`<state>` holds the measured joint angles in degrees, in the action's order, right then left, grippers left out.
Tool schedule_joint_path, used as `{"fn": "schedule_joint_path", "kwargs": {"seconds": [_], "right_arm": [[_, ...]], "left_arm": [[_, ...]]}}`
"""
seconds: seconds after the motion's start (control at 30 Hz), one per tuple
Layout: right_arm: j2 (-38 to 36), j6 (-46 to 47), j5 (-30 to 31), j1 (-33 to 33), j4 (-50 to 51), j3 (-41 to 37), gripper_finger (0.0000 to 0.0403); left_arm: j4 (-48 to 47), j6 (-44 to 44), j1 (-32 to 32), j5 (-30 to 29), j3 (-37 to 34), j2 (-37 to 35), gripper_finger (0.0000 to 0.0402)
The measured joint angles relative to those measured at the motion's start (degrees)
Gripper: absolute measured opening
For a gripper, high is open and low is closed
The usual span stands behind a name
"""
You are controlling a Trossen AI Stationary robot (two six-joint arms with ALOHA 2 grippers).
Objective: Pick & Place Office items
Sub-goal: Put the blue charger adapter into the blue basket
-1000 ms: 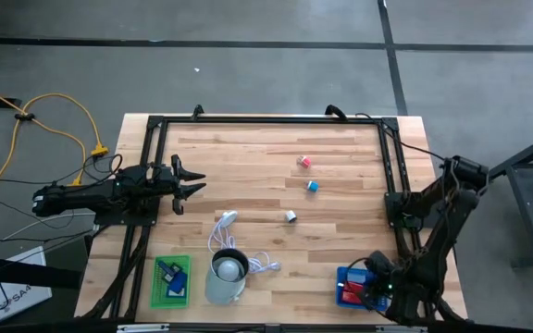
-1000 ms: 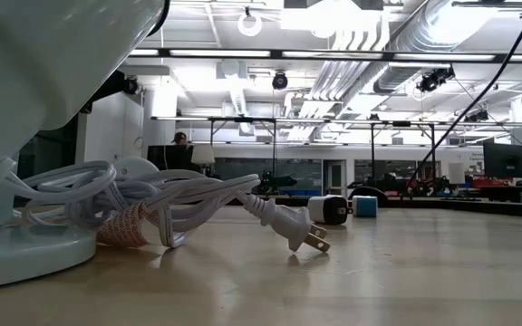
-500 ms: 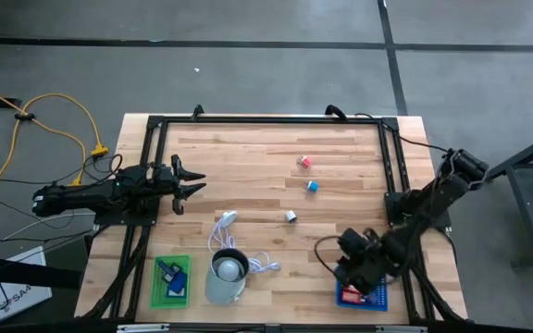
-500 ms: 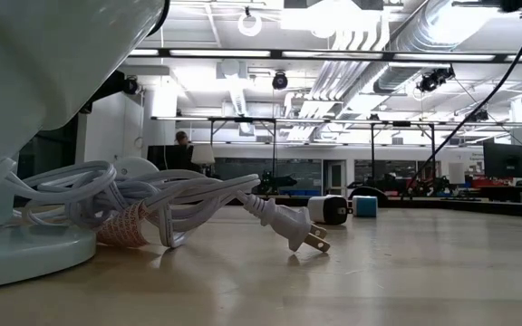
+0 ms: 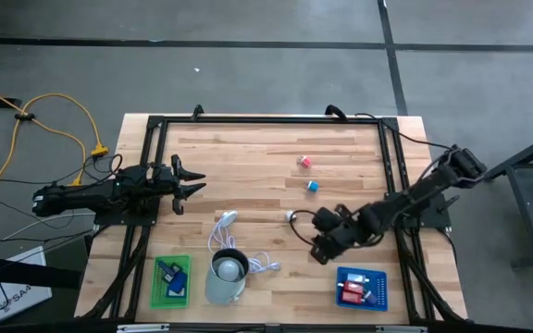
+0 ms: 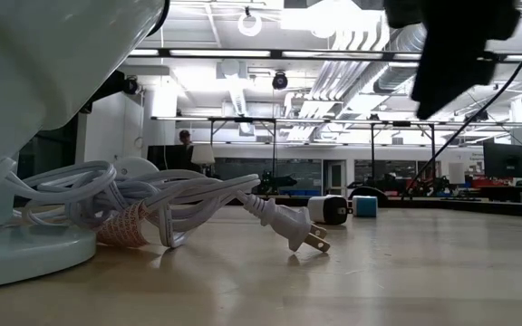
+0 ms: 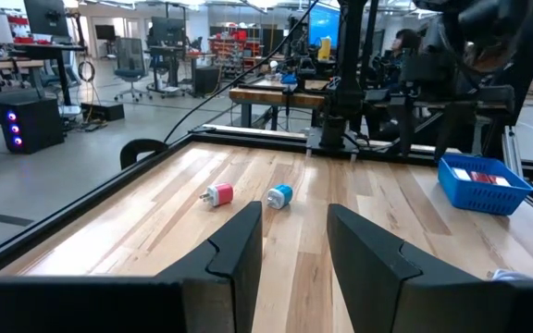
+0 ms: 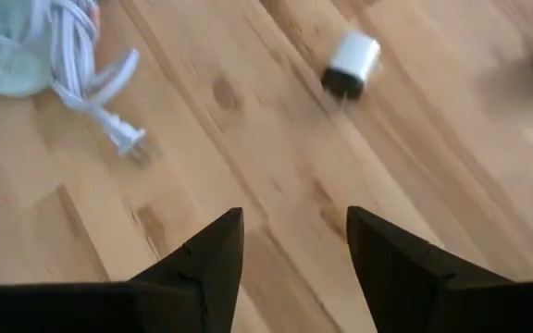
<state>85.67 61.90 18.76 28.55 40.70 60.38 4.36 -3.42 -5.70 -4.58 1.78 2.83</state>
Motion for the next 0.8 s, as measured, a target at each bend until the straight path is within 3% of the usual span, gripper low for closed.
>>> {"fn": "schedule_joint_path", "kwargs": {"seconds": [0.37, 0.8], "right_arm": [[0.0, -8.37, -1.34, -8.5, -6.12, 0.0, 0.0179], [0.02, -18.25, -1.07, -16.85, 0.02, 0.0, 0.0179]], "left_arm": [[0.0, 0.0, -0.01, 0.0, 0.0, 0.01, 0.012], [0.02, -0.01, 0.0, 0.0, 0.0, 0.0, 0.012]]}}
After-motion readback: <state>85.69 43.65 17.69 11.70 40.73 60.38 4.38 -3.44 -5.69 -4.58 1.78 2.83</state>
